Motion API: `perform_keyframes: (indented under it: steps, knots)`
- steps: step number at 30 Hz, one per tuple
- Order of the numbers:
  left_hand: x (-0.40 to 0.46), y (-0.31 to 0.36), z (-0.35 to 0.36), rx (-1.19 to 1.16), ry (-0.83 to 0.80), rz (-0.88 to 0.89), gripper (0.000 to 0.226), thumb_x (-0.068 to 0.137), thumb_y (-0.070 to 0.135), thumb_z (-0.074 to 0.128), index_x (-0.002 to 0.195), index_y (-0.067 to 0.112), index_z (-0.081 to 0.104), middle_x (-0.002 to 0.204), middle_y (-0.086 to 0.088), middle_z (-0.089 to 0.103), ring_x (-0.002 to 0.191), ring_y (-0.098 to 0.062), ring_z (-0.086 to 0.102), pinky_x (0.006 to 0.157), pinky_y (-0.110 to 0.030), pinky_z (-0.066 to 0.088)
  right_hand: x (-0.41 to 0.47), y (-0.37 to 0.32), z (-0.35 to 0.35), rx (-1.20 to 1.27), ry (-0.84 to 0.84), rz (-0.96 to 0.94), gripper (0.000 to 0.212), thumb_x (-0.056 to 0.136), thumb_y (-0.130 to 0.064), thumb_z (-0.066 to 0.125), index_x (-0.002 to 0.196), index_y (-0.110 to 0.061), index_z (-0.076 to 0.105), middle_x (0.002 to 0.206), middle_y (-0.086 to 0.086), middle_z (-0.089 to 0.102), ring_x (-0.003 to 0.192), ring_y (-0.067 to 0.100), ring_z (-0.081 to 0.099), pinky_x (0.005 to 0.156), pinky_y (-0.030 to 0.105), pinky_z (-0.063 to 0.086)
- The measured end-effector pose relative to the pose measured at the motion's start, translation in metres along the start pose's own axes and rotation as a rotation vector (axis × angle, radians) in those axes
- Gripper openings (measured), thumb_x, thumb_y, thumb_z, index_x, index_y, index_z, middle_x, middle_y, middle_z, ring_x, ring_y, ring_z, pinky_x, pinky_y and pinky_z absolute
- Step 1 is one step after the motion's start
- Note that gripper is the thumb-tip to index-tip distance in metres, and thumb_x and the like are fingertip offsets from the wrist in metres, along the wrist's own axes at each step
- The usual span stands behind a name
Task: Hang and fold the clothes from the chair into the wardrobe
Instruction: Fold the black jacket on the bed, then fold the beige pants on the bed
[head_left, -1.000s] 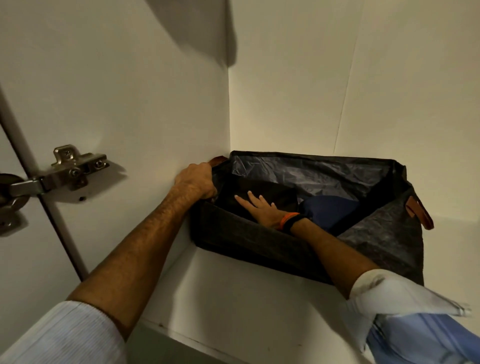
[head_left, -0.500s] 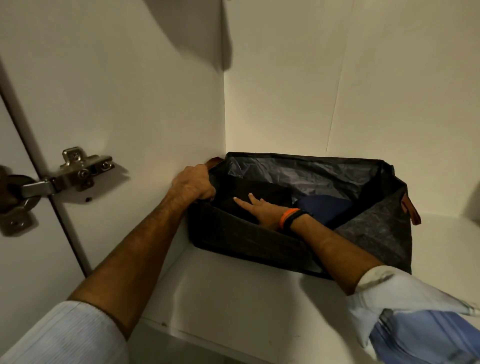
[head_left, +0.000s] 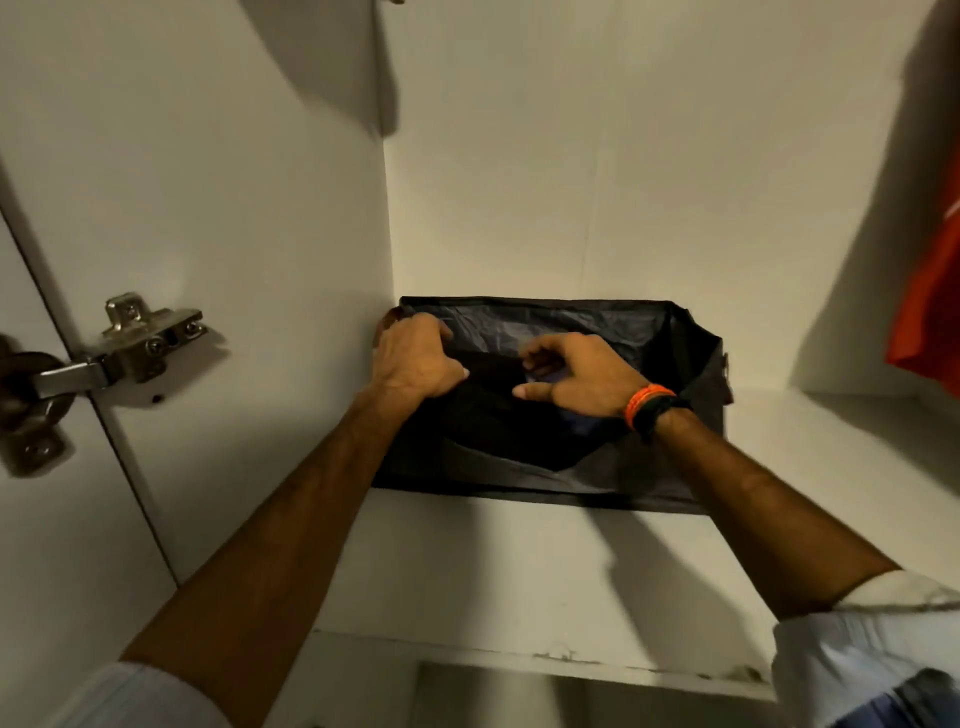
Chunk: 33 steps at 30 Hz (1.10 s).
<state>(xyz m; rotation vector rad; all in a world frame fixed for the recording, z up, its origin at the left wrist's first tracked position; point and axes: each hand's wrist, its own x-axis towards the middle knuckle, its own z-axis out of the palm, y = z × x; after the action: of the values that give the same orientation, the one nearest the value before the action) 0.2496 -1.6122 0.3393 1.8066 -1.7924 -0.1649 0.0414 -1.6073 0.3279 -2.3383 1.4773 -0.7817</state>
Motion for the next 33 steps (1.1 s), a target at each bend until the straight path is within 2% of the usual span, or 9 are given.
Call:
perform_keyframes:
  steps: [2,9,11,14,16,20,25,30,33]
  knots:
    - [-0.016,0.016,0.004,-0.046,-0.005,0.044,0.058,0.072,0.035,0.084,0.125,0.021,0.064,0.134,-0.007,0.059,0.125,-0.028,0.053,0.109,-0.041,0.042,-0.026,-0.001,-0.014,0.007,0.070,0.023,0.044,0.079,-0.028,0.082,0.117,-0.013,0.067,0.107,-0.001,0.071,0.098,0.009,0.066,0.087,0.012,0.049]
    - [-0.097,0.103,0.018,-0.271,-0.109,0.273,0.050,0.075,0.027,0.084,0.121,0.016,0.067,0.123,-0.002,0.067,0.115,-0.018,0.061,0.099,-0.027,0.046,-0.166,0.009,-0.065,0.025,0.379,0.153,0.039,0.081,-0.029,0.080,0.116,-0.016,0.067,0.107,-0.008,0.070,0.094,0.004,0.066,0.073,0.000,0.044]
    - [-0.130,0.134,0.025,-0.339,-0.129,0.355,0.046,0.077,0.024,0.083,0.120,0.016,0.068,0.120,-0.001,0.068,0.111,-0.016,0.062,0.096,-0.024,0.046,-0.218,0.015,-0.077,0.031,0.453,0.217,0.036,0.081,-0.027,0.080,0.113,-0.016,0.068,0.105,-0.008,0.071,0.091,0.002,0.067,0.070,0.001,0.046]
    - [-0.206,0.194,0.047,-0.416,-0.211,0.467,0.044,0.077,0.025,0.083,0.118,0.019,0.069,0.120,0.002,0.067,0.106,-0.013,0.062,0.092,-0.024,0.048,-0.328,0.023,-0.098,0.025,0.563,0.352,0.037,0.081,-0.026,0.080,0.113,-0.015,0.067,0.105,-0.008,0.072,0.089,0.000,0.067,0.076,0.012,0.053]
    - [-0.266,0.230,0.068,-0.461,-0.335,0.524,0.045,0.077,0.027,0.083,0.119,0.019,0.068,0.124,0.004,0.065,0.105,-0.013,0.062,0.092,-0.026,0.050,-0.409,0.025,-0.105,0.004,0.612,0.454,0.038,0.082,-0.028,0.079,0.115,-0.015,0.065,0.105,-0.008,0.071,0.089,0.000,0.067,0.078,0.016,0.054]
    - [-0.389,0.286,0.109,-0.494,-0.615,0.656,0.051,0.076,0.026,0.084,0.122,0.015,0.066,0.126,0.001,0.065,0.108,-0.016,0.063,0.089,-0.024,0.049,-0.563,0.015,-0.104,-0.021,0.694,0.674,0.038,0.083,-0.026,0.078,0.117,-0.017,0.064,0.107,-0.006,0.070,0.089,0.001,0.066,0.073,0.009,0.051]
    - [-0.588,0.355,0.163,-0.470,-1.014,0.862,0.051,0.075,0.025,0.084,0.122,0.015,0.064,0.126,-0.001,0.065,0.108,-0.016,0.062,0.091,-0.028,0.051,-0.783,-0.014,-0.084,-0.078,0.870,1.050,0.042,0.083,-0.026,0.077,0.121,-0.014,0.062,0.110,-0.004,0.070,0.090,0.004,0.067,0.077,0.017,0.055]
    - [-0.759,0.393,0.197,-0.408,-1.297,1.080,0.053,0.078,0.027,0.083,0.126,0.016,0.063,0.127,0.001,0.064,0.108,-0.015,0.063,0.092,-0.026,0.049,-0.948,-0.058,-0.049,-0.125,1.027,1.372,0.036,0.082,-0.022,0.078,0.114,-0.013,0.064,0.103,-0.004,0.070,0.083,0.006,0.065,0.070,0.007,0.047]
    - [-0.879,0.417,0.216,-0.324,-1.472,1.249,0.049,0.075,0.028,0.085,0.119,0.017,0.067,0.118,0.001,0.069,0.100,-0.013,0.066,0.090,-0.025,0.051,-1.052,-0.090,-0.020,-0.169,1.178,1.589,0.033,0.081,-0.020,0.078,0.110,-0.013,0.065,0.102,-0.002,0.072,0.084,0.009,0.069,0.078,0.021,0.056]
